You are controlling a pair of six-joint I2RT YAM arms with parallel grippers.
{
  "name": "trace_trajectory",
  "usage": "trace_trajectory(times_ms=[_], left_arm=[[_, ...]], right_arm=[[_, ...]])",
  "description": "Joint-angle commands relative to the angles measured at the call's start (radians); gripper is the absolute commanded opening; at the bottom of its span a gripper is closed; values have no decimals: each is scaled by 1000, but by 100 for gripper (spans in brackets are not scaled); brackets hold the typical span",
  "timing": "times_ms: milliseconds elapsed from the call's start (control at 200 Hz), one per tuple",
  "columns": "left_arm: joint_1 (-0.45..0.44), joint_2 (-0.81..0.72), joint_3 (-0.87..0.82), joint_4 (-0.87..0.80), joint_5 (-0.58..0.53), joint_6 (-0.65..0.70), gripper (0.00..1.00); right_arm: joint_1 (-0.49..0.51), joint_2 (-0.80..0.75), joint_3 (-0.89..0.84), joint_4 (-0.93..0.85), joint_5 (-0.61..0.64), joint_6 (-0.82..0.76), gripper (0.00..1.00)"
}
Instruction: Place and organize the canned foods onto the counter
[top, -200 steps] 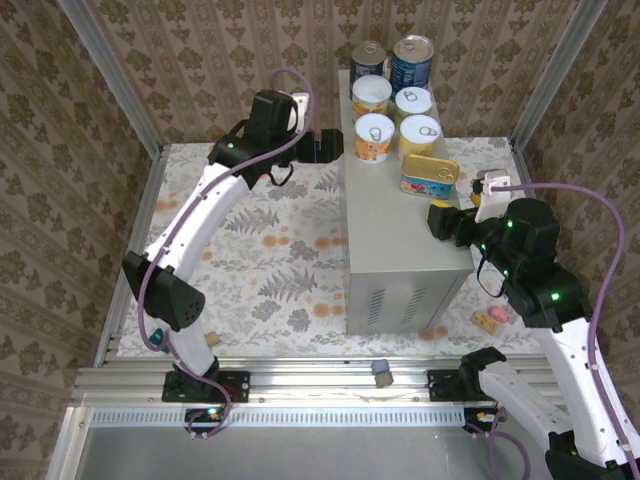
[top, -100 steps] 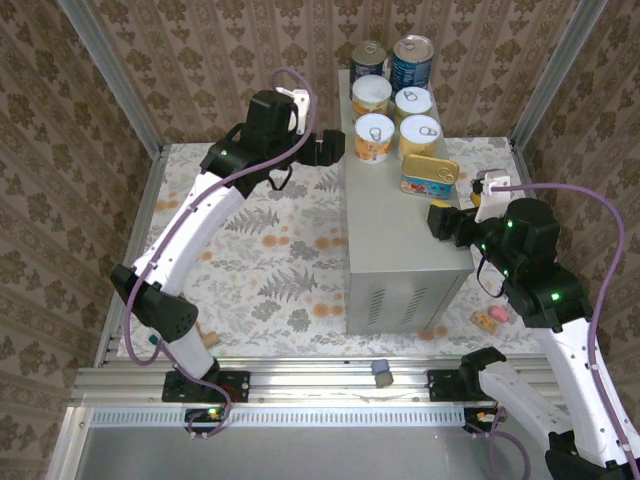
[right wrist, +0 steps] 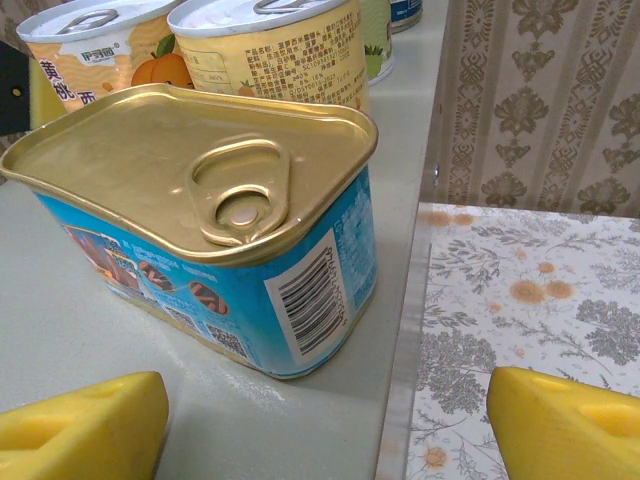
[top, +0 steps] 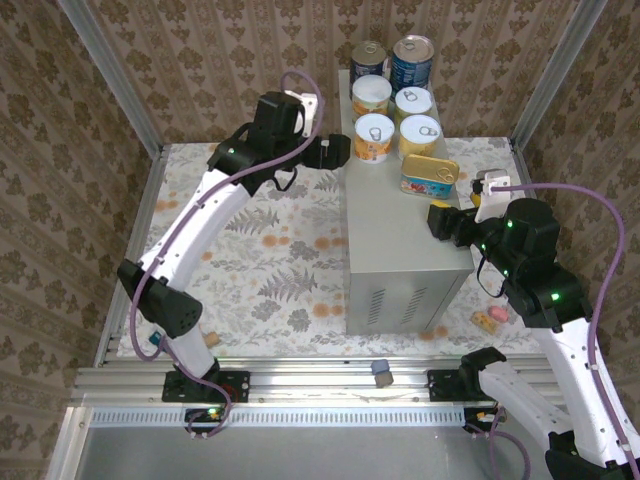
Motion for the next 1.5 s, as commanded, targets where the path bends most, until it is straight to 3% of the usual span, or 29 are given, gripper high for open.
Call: trace_trajectory(times_ms=[0, 795, 1195, 1495], left_arm=[[-3, 21, 40, -10, 24, 14, 100], [-3, 35, 45, -7, 29, 16, 100], [-19, -152, -139, 10, -1, 21, 100], [-85, -292, -312, 55, 28, 51, 100]], right_arm=[[-5, -3, -11, -71, -7, -17, 84], [-6, -10, -11, -85, -2, -20, 84], [-11, 22, 9, -96, 51, 6, 85], [-27, 77, 36, -81, 78, 33, 84]])
